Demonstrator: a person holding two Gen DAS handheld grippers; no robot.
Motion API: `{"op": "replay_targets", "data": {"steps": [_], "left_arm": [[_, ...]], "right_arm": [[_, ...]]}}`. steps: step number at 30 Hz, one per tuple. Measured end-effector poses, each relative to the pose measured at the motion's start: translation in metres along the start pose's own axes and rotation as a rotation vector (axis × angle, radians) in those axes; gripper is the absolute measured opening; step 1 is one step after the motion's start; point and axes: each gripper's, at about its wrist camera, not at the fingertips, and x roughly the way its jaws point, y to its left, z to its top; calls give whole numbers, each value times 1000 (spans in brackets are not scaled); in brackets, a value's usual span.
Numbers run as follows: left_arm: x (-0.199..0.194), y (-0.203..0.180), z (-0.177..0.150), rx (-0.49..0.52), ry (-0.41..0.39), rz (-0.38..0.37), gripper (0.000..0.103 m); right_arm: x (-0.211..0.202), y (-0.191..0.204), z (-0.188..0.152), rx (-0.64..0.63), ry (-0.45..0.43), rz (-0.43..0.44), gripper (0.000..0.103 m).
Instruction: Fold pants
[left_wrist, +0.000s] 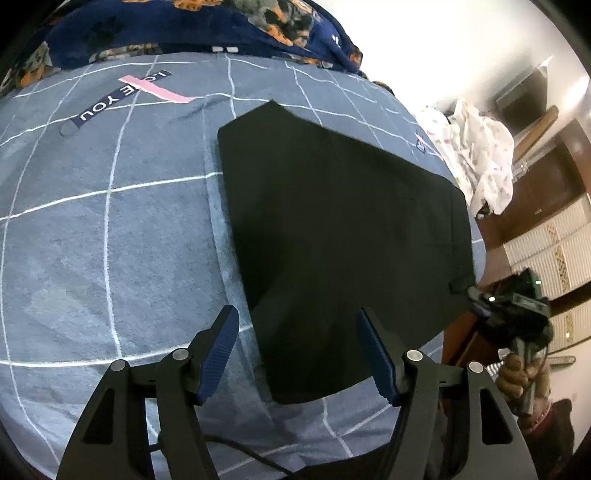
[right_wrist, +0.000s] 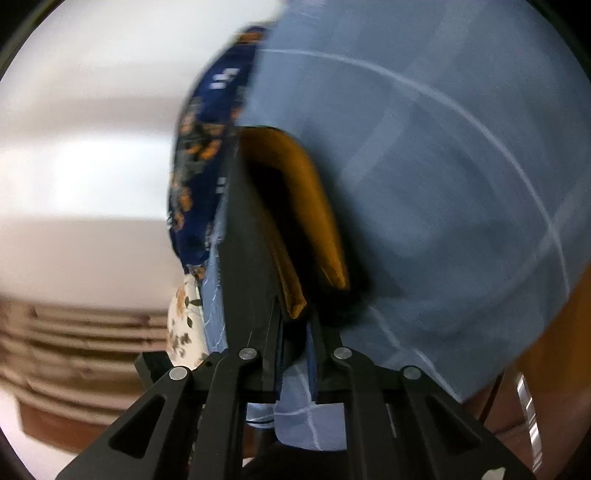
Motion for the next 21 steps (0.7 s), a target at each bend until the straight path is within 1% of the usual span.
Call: {"op": "replay_targets", "data": {"steps": [1,2,3,7,8,10,11,12,14,17,19,21], "left_arm": [[1,0,0,3,0,4,67],[1,0,0,3,2,5,67],[2,0,0,0,3,1,67],[5,4,1,-22,12,-5,67],[5,4,1,-24,15,-7,67],[6,4,1,-25,16,-4,67],[6,5,1,-28,17,-4,67],[7,5,1,-30,19,-6,67],[7,6,1,-33,22,-10,67],[9,6,0,-33,27,-9,67],[9,6,0,-32,31,-9,67],[9,6,-1,-32,32,-9,67]], "right_arm": [[4,-14,0,59,13,11,9],[6,-20,1,91,16,24,9],[6,-21,2,94,15,30,9],[3,-5,0,28,0,-25,13],[2,-2,-1,11,-7,-60,14],[2,4,-2,-7,-16,-108,22],[1,7,-3,-17,-24,-139,37],[0,9,-4,-31,-36,-170,49],[1,13,-4,-55,-43,-196,50],[2,12,1,-55,-57,-170,50],[2,14,4,-70,-63,-170,49],[3,16,7,-85,-69,-161,39]]}}
